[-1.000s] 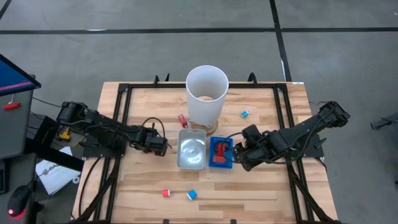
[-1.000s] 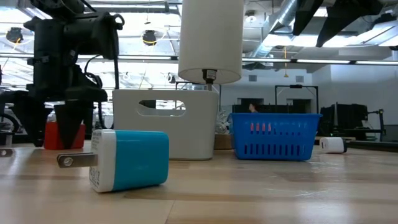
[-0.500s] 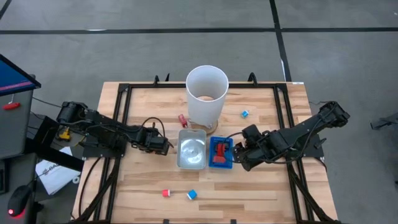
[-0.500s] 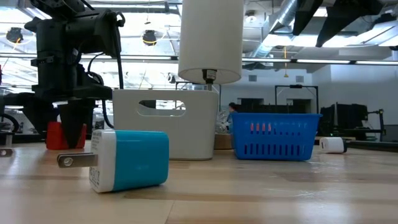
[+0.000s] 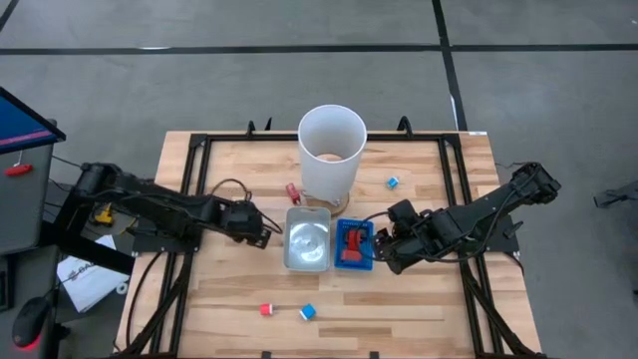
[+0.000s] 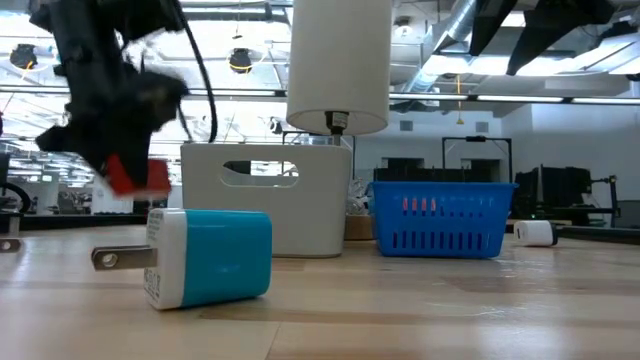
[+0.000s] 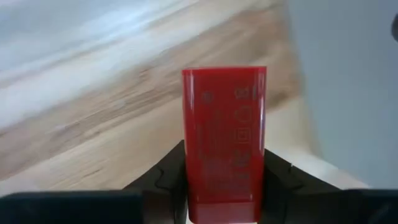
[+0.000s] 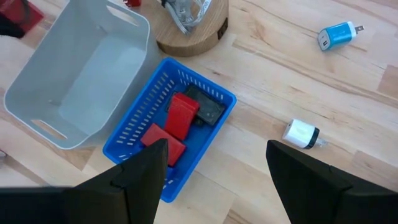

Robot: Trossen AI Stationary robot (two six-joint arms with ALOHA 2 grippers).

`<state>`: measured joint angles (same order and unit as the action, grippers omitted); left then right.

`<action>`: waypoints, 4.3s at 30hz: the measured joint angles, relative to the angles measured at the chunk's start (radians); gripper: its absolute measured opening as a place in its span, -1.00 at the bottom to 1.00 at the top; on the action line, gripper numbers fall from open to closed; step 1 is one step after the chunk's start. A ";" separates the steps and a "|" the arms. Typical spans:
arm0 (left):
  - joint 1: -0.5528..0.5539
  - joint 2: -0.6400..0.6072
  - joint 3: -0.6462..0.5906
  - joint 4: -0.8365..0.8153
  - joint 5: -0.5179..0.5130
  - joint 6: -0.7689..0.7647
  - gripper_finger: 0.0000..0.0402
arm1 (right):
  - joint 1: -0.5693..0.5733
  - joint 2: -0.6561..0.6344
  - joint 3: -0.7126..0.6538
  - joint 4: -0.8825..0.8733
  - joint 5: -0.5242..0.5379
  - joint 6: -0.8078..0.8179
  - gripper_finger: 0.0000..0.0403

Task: Pick & Place Office items
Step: Put the bottom red charger adapter into the gray bin, then put the red charger adapter into the gray bin

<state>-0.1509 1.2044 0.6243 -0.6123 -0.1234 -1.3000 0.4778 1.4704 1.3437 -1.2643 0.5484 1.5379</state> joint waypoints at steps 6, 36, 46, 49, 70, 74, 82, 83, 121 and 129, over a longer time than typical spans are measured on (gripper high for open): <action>-0.001 -0.226 0.001 0.140 0.072 0.214 -0.44 | 0.000 0.000 0.000 0.004 0.000 0.000 0.31; 0.018 0.264 0.262 0.368 -0.004 0.327 -0.44 | 0.040 0.000 0.000 -0.014 0.007 0.008 0.28; 0.018 0.256 0.262 0.349 -0.011 0.351 -0.25 | 0.039 0.000 0.000 -0.017 0.022 0.008 0.26; 0.018 0.257 0.262 0.350 -0.027 0.351 0.09 | 0.039 0.000 0.000 -0.017 0.022 0.012 0.26; 0.182 0.004 0.262 -0.058 -0.340 0.221 -0.21 | 0.039 0.000 0.000 -0.025 0.026 0.060 0.26; 0.306 -0.043 0.261 -0.031 -0.254 0.201 -0.27 | 0.039 0.000 0.000 -0.032 0.028 0.064 0.26; 0.541 -0.032 0.246 0.121 0.020 0.160 -0.26 | 0.039 0.000 0.000 -0.040 0.029 0.085 0.26; 0.570 -0.027 0.229 0.147 0.063 0.159 -0.27 | 0.039 0.000 0.000 -0.040 0.029 0.086 0.26; 0.887 0.391 0.093 0.613 0.891 -0.209 0.49 | 0.098 -0.043 0.000 -0.082 0.029 0.246 0.26; 0.877 0.500 0.148 0.622 0.892 -0.201 0.50 | 0.105 -0.085 0.000 -0.090 0.029 0.269 0.26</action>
<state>0.7258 1.7048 0.7727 0.0094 0.7685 -1.5013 0.5823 1.3855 1.3437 -1.3544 0.5774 1.8071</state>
